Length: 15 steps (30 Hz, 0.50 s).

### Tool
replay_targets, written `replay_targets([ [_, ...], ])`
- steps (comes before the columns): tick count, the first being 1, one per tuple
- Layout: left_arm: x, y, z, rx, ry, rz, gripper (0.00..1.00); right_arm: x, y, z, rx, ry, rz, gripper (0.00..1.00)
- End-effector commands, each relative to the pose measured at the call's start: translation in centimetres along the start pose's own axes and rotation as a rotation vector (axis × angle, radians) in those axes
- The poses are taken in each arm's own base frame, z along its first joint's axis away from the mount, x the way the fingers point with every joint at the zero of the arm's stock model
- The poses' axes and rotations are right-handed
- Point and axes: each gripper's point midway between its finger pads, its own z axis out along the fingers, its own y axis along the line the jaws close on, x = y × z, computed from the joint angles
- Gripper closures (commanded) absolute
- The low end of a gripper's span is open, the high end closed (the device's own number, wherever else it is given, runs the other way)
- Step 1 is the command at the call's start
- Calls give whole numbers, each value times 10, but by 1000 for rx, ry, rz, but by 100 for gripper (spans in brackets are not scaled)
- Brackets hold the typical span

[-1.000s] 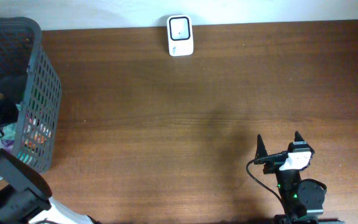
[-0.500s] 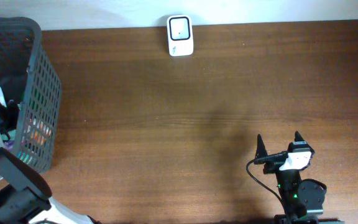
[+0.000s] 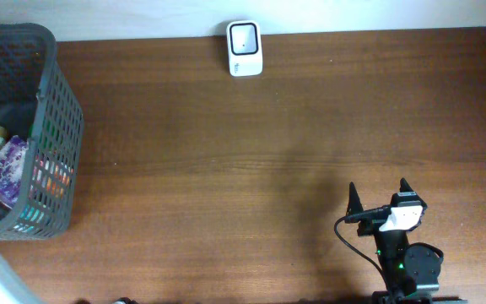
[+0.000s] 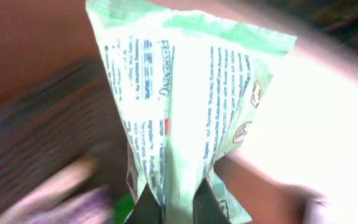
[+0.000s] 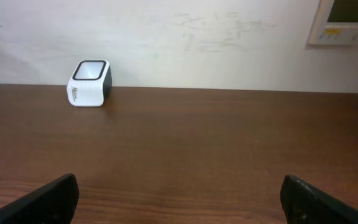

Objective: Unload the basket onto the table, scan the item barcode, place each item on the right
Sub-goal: 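Carry the green packet toward the scanner and drop it on the table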

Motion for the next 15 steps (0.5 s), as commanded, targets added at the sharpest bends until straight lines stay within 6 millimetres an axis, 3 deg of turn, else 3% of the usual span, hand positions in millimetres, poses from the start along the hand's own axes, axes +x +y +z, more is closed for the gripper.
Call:
replay_targets([
  [1,9,-124,-48,574,106,-131,100,3,4,0,-16,3,-6,1],
  [6,81,-234,-75,853,352,-42,100,3,4,0,-16,3,-6,1],
  [7,94,-249,-75,862,381,-23,100,3,4,0,-16,3,-6,1],
  [9,140,-273,-56,758,467,24,100,3,4,0,-16,3,-6,1],
  [11,187,-280,-37,607,542,92,100,3,4,0,-16,3,-6,1],
  [13,247,-294,-17,473,623,205,100,3,4,0,-16,3,-6,1],
  [14,263,-299,-11,449,639,236,100,3,4,0,-16,3,-6,1],
  [15,299,-306,3,376,684,258,100,3,4,0,-16,3,-6,1],
])
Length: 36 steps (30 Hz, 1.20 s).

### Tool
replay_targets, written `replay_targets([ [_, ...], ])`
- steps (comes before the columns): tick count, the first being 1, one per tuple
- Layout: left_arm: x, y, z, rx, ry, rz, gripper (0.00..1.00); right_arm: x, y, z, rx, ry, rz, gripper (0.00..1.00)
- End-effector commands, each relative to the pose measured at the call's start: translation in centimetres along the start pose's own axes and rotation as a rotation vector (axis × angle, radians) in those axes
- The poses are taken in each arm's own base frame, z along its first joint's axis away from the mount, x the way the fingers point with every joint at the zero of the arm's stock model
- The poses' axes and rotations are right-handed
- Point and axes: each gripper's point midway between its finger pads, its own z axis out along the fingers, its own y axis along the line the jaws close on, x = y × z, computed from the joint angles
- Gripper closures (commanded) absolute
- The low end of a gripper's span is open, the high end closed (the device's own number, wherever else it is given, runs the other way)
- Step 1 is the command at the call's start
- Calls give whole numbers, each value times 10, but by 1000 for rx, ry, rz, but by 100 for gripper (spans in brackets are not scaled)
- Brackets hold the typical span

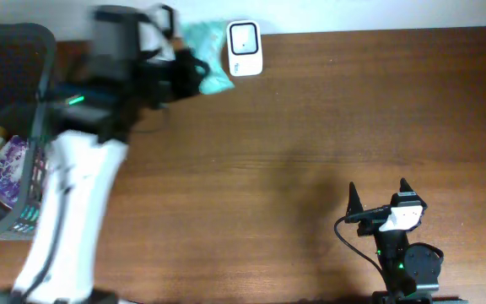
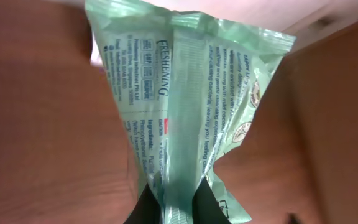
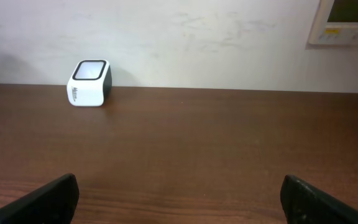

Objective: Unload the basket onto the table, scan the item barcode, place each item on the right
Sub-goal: 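Carry the green packet toward the scanner and drop it on the table, then reach the left gripper into the basket and grasp the purple package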

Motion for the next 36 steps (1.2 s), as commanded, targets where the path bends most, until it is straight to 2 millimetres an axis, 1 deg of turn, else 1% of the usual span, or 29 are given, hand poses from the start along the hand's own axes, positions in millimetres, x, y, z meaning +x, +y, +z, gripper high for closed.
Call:
replay_targets([
  [1,29,22,73,-240,62,-25,100,3,4,0,-16,3,-6,1],
  [2,39,23,89,-259,90,-52,100,3,4,0,-16,3,-7,1],
  [3,59,26,120,-285,148,-96,100,3,4,0,-16,3,-6,1],
  [4,71,29,138,-302,180,-115,100,3,4,0,-16,3,-6,1],
  [5,97,35,174,-329,247,-117,100,3,4,0,-16,3,-6,1],
  [7,122,41,203,-350,306,-101,100,3,4,0,-16,3,-6,1],
  [9,153,46,230,-370,375,-83,100,3,4,0,-16,3,-7,1],
  [10,161,47,236,-377,391,-77,100,3,4,0,-16,3,-7,1],
  [11,169,48,241,-383,407,-70,96,3,4,0,-16,3,-6,1],
  [12,175,48,245,-387,418,-63,87,3,4,0,-16,3,-7,1],
  [14,178,47,246,-388,424,-59,57,3,4,0,-16,3,-7,1],
  [15,176,46,246,-384,420,-59,51,3,4,0,-16,3,-6,1],
  [16,171,42,246,-370,413,-40,48,3,4,0,-16,3,-6,1],
  [17,161,32,244,-321,411,-2,45,3,4,0,-16,3,-7,1],
  [18,147,17,237,-254,416,24,41,3,4,0,-16,3,-7,1],
  [19,126,4,223,-194,406,38,39,3,4,0,-16,3,-6,1],
  [20,105,-6,206,-159,387,43,37,3,4,0,-16,3,-6,1],
  [22,46,-18,150,-137,291,26,36,3,4,0,-16,3,-6,1],
  [23,23,-22,123,-122,240,38,36,3,4,0,-16,3,-6,1],
  [25,-12,-26,72,-98,147,94,35,3,4,0,-16,3,-6,1],
  [26,-27,-24,46,-95,99,117,30,3,4,0,-16,3,-7,1],
  [27,-44,-17,12,-99,36,115,1,3,4,0,-16,3,-6,1],
  [28,-64,-2,-28,-118,-45,83,1,3,4,0,-16,3,-6,1],
  [30,-86,23,-79,-161,-160,35,1,3,4,0,-16,3,-6,1],
  [31,-97,48,-111,-226,-231,-5,1,3,4,0,-16,3,-7,1],
  [32,-103,87,-149,-358,-303,-69,1,3,4,0,-16,3,-7,1],
  [33,-101,121,-177,-474,-341,-129,1,3,4,0,-16,3,-7,1],
  [35,-98,177,-224,-656,-394,-214,1,3,4,0,-16,3,-7,1],
  [36,-97,200,-241,-709,-389,-199,1,3,4,0,-16,3,-6,1],
])
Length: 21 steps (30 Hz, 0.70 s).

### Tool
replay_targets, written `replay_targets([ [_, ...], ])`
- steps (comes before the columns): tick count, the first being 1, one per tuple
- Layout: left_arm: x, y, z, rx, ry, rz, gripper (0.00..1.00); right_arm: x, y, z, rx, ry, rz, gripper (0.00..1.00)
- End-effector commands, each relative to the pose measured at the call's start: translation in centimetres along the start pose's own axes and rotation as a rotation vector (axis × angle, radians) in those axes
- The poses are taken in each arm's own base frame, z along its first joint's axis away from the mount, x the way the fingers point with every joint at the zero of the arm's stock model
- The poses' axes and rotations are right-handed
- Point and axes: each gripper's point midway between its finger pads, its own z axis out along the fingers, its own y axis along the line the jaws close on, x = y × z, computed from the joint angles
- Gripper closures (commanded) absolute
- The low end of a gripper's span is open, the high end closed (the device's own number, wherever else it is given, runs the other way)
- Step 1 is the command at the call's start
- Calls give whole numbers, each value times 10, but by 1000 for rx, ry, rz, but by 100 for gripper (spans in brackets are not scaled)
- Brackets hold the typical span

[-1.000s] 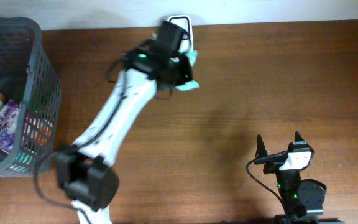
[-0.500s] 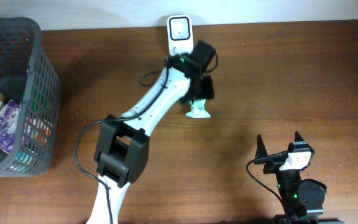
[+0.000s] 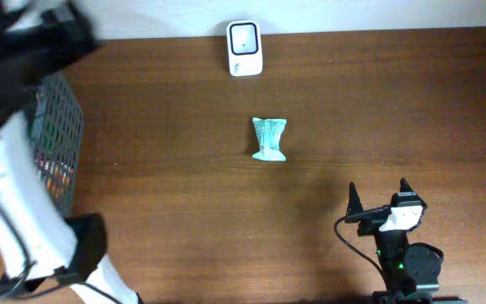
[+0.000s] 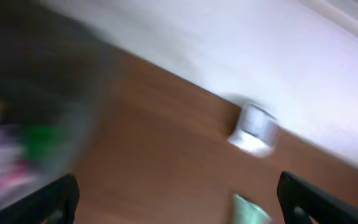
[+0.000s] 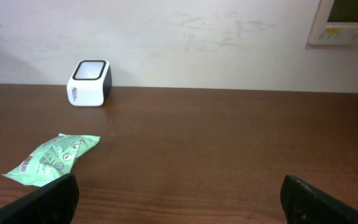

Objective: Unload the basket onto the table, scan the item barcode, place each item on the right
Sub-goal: 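Reach the left gripper into the basket and grasp the purple package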

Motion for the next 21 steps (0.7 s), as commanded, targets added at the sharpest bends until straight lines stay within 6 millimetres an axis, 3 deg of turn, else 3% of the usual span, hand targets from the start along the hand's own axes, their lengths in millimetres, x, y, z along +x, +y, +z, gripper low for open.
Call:
replay_targets([
  [1,-25,86,-11,-220,-58,3,1,3,4,0,-16,2,-7,1],
  [4,-13,142,7,-359,39,-77,1,3,4,0,-16,2,-7,1],
  [9,49,233,50,-625,329,-184,1,3,4,0,-16,2,-7,1],
  [12,101,266,86,-682,509,-206,1,3,4,0,-16,2,-7,1],
  [16,149,290,125,-710,611,-185,1,3,4,0,-16,2,-7,1],
  [18,163,298,137,-731,600,-243,1,3,3,0,-16,2,-7,1],
  [21,164,312,138,-773,546,-363,1,3,4,0,-16,2,-7,1],
])
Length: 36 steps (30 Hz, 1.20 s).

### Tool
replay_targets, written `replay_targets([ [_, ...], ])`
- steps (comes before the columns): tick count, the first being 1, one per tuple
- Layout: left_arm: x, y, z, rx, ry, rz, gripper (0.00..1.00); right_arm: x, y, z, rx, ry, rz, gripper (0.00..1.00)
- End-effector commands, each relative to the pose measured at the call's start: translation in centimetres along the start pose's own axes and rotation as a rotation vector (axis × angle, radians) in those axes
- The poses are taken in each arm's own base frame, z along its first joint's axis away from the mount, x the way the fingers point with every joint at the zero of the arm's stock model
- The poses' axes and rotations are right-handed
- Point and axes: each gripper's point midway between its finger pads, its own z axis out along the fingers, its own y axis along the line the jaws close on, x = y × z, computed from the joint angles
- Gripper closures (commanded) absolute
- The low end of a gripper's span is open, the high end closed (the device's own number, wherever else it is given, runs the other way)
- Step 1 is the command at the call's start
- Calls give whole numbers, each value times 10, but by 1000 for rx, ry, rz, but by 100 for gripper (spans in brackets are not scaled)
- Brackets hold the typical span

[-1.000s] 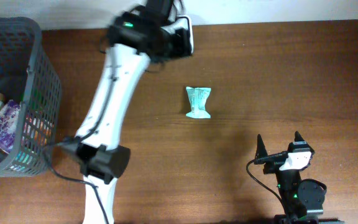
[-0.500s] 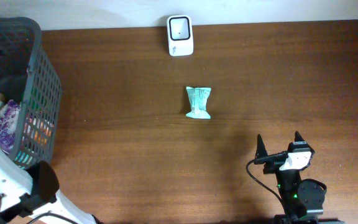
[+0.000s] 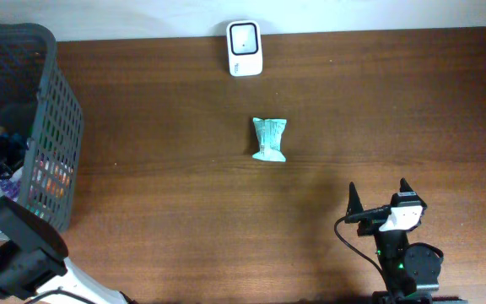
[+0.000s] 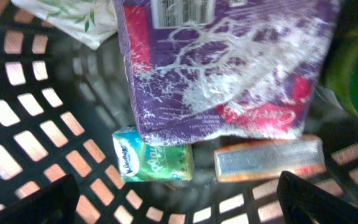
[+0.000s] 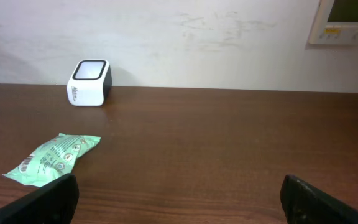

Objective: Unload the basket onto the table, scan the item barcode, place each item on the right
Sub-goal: 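Reach the left gripper into the basket and grasp the purple package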

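Note:
The white barcode scanner [image 3: 244,48] stands at the table's far edge, also seen in the right wrist view [image 5: 89,83]. A green packet [image 3: 269,139] lies flat on the table in front of it, free of both grippers [image 5: 50,159]. My left gripper [image 4: 179,208] is open down inside the basket, just above a purple packet [image 4: 229,62], a small green tissue pack [image 4: 153,163] and a silver-orange bar [image 4: 269,158]. My right gripper [image 3: 380,198] rests open and holds nothing at the near right [image 5: 179,199].
The dark mesh basket [image 3: 53,127] stands at the table's left end with several items in it. A white leaf-printed pouch [image 4: 73,18] and a green object also lie in the basket. A wall runs behind the scanner.
My left gripper was raised near the basket's far corner, facing the scanner and table. Now it is low inside the basket, open over the items. The green packet and right arm have not moved.
My left gripper was shut on the green packet above the basket. Then it held the packet beside the scanner. Later the packet lay on the middle of the table and the gripper was open near the basket. Now the gripper is down in the basket.

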Motion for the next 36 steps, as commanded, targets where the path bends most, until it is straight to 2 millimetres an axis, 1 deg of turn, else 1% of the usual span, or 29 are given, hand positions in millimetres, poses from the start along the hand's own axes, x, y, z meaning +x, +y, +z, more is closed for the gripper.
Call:
replay_targets([
  [1,-7,18,2,-14,-23,-142,1,3,4,0,-16,3,-6,1],
  [6,-16,34,12,-2,-27,-201,0,3,4,0,-16,3,-6,1],
  [7,-17,32,18,31,-23,-211,2,3,4,0,-16,3,-6,1],
  [9,-17,12,26,145,-15,-152,4,3,4,0,-16,3,-6,1],
  [11,-17,2,34,192,-18,-117,4,3,4,0,-16,3,-6,1],
  [14,-19,1,48,195,-36,-126,5,3,4,0,-16,3,-6,1],
  [17,-21,16,65,188,-47,-168,6,3,4,0,-16,3,-6,1],
  [20,-27,31,73,191,-67,-193,6,3,4,0,-16,3,-6,1],
  [21,-27,31,77,214,-71,-158,5,3,4,0,-16,3,-6,1],
  [23,-27,20,81,298,-73,-136,6,3,4,0,-16,3,-6,1],
  [24,-27,15,83,328,-75,-135,9,3,4,0,-16,3,-6,1],
  [25,-27,10,85,353,-78,-133,16,3,4,0,-16,3,-6,1],
  [26,-24,7,90,366,-78,-131,26,3,4,0,-16,3,-6,1],
  [27,-21,6,96,366,-74,-131,33,3,4,0,-16,3,-6,1],
  [28,-16,5,101,365,-64,-131,37,3,4,0,-16,3,-6,1],
  [29,-11,5,104,363,-53,-131,49,3,4,0,-16,3,-6,1],
  [30,-10,5,105,362,-47,-131,76,3,4,0,-16,3,-6,1],
  [31,-9,6,104,362,-45,-134,97,3,4,0,-16,3,-6,1],
  [32,-10,8,97,361,-45,-144,100,3,4,0,-16,3,-6,1],
  [34,-15,12,82,366,-57,-183,100,3,4,0,-16,3,-6,1],
  [35,-18,14,70,369,-71,-196,100,3,4,0,-16,3,-6,1],
  [36,-24,20,45,375,-112,-201,100,3,4,0,-16,3,-6,1],
])
